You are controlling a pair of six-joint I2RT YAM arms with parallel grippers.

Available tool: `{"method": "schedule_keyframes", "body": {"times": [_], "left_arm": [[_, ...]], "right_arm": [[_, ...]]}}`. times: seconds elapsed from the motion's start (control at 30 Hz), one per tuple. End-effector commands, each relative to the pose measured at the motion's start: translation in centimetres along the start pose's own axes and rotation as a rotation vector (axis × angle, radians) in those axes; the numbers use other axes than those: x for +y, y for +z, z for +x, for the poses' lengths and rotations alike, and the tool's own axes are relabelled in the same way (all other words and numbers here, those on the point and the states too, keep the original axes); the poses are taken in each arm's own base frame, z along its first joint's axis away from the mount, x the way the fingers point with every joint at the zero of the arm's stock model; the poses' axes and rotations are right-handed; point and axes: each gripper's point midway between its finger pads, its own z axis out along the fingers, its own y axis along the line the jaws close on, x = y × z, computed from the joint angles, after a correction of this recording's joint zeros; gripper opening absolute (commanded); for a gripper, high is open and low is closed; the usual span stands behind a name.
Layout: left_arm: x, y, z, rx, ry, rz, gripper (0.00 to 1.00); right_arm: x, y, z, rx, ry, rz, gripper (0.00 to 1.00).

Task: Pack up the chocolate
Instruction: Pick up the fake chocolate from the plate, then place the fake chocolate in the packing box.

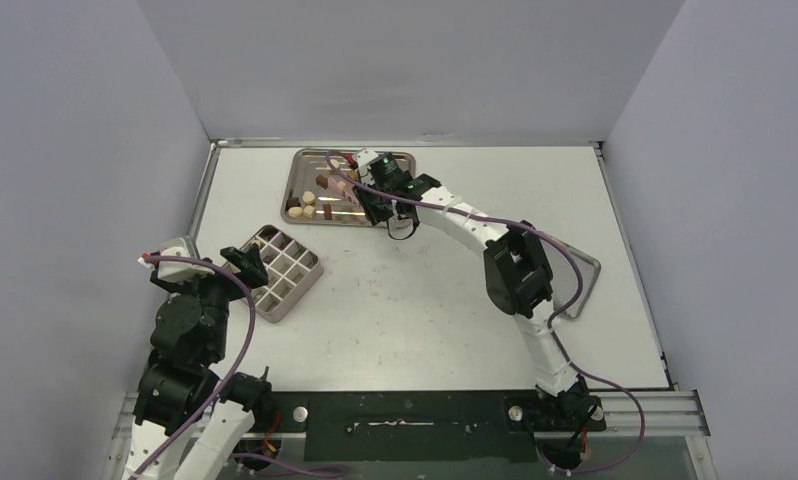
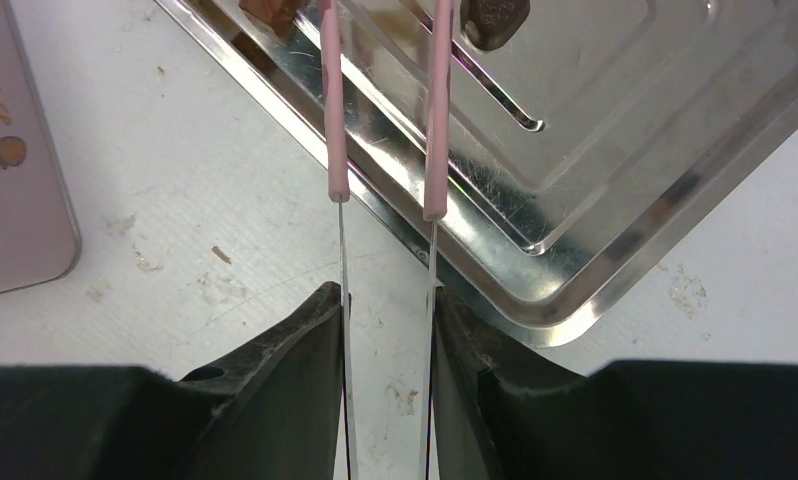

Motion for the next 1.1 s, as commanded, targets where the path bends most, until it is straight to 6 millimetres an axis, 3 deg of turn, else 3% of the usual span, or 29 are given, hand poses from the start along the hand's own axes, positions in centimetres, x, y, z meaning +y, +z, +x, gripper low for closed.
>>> {"method": "schedule_keyframes", "body": {"times": [0.0,0.2,0.4,0.83,1.07], "left_arm": [[0.1,0.1,-0.8,-0.026,0.001,-0.010,0.97],[0.4,-0.1,-1.1,-0.033,-0.005,-0.027,0.97],[1.1,-0.4,-1.5,-0.047,-0.012,-0.059,0.97],[1.8,-1.0,-2.3,-0.061,-0.029,-0.096,0.97],[2.1,-1.2,-2.5,-0.068,-0.038,-0.109,0.97]], "right_arm": [[1.0,-4.7,-5.7,-0.190,0.024,-0.017,0.27],[3.6,-6.3,-6.3,-0.238,0.051,-0.100,0.27],[8.3,-8.0,-6.8,-0.287,0.039,-0.199,0.27],[21.0,-8.6,-4.5,-0.273,-0.010,-0.447,0.28],[25.4,-8.2,-2.7,-0.224,-0.059,-0.509,0.29]]}}
